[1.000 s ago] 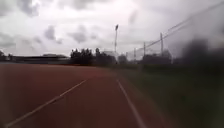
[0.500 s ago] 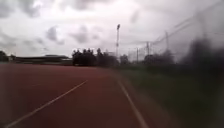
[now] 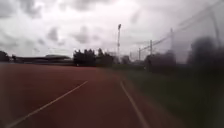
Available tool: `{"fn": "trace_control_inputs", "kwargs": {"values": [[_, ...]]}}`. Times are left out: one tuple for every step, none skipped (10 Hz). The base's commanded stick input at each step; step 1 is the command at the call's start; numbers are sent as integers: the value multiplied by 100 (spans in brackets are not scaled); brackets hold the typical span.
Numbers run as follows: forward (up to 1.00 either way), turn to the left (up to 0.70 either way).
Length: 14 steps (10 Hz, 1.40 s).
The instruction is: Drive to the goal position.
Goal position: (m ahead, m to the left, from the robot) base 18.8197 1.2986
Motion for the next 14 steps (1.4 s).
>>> {"fn": "trace_control_inputs", "kwargs": {"values": [[85, 3], [85, 0], [85, 0], [85, 0], [85, 0], [85, 0], [85, 0], [85, 0], [85, 0], [85, 0], [85, 0], [85, 0], [85, 0], [85, 0]]}}
